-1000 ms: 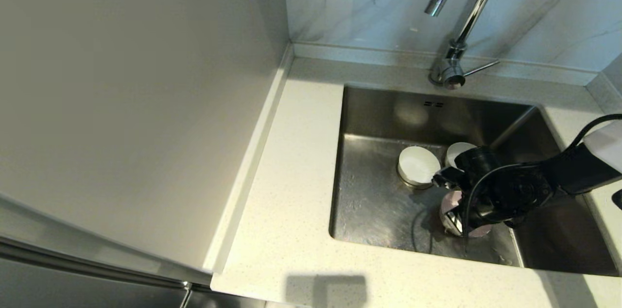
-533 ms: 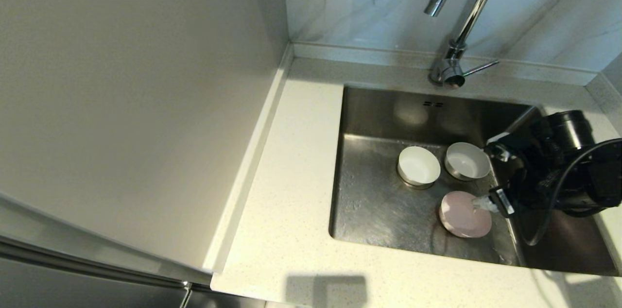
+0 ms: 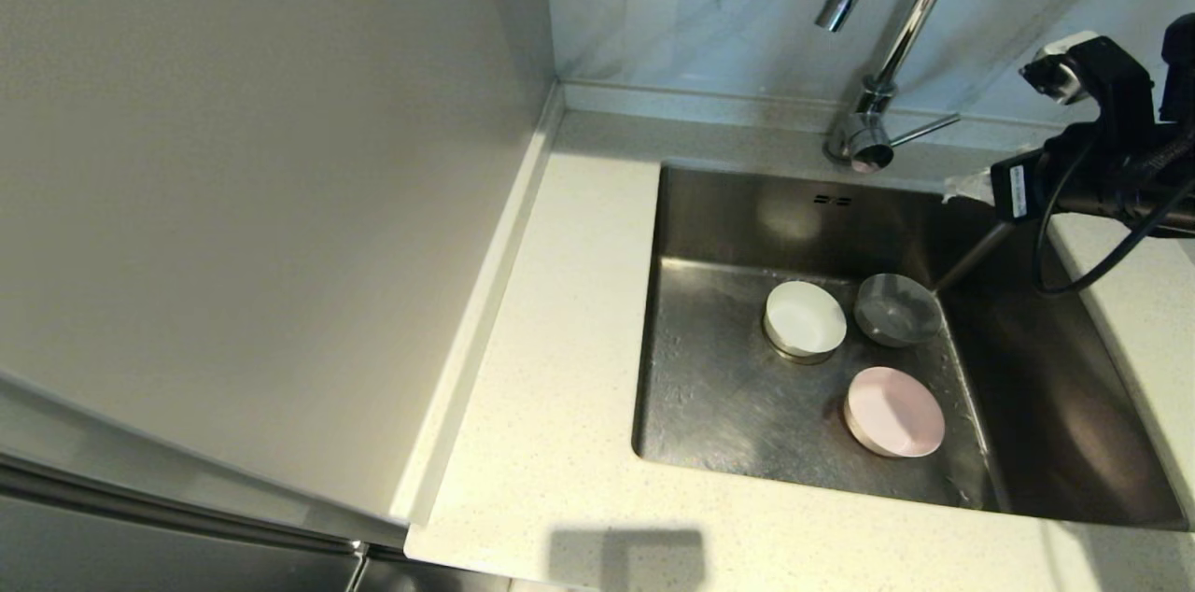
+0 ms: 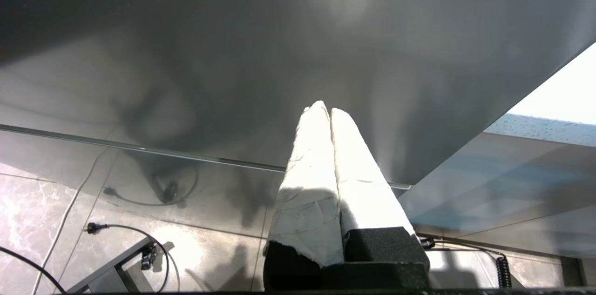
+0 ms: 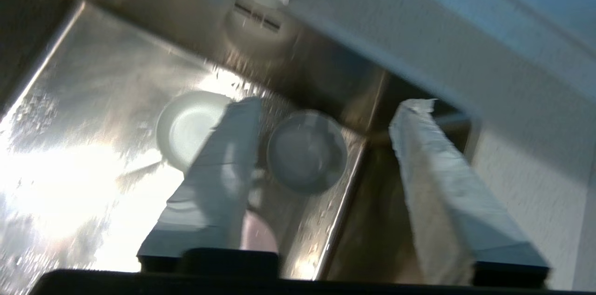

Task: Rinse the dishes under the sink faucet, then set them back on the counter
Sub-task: Turn on the faucet

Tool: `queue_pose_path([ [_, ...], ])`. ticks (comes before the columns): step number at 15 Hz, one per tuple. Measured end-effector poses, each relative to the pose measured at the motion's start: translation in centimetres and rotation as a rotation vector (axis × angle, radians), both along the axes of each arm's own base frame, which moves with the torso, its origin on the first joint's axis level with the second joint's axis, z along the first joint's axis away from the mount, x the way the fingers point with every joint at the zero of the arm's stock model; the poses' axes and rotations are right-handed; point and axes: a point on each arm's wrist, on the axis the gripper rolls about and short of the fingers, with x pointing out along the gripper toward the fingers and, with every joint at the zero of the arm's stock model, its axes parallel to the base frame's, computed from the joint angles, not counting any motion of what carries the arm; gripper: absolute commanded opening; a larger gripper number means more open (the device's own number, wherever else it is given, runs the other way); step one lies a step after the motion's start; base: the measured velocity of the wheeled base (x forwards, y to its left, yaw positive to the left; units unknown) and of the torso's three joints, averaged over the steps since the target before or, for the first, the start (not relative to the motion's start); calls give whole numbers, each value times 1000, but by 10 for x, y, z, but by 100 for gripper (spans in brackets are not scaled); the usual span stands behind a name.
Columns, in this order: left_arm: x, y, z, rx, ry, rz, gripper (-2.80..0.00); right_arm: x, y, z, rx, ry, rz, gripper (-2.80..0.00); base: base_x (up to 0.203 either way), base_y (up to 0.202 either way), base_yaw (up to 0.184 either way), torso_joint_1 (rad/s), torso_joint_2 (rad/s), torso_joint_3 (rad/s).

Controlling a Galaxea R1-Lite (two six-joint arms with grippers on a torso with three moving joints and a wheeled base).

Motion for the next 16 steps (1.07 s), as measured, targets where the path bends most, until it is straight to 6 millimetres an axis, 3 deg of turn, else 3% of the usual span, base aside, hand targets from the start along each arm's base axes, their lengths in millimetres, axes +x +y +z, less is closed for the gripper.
queue_pose_path([
  [9,0,0,0,0,0,0,-280,59,10,52,3,-244,25,-280,0,0,0,0,0,0],
  [16,0,0,0,0,0,1,-280,114,16,31,-19,-289,29,-280,0,0,0,0,0,0],
])
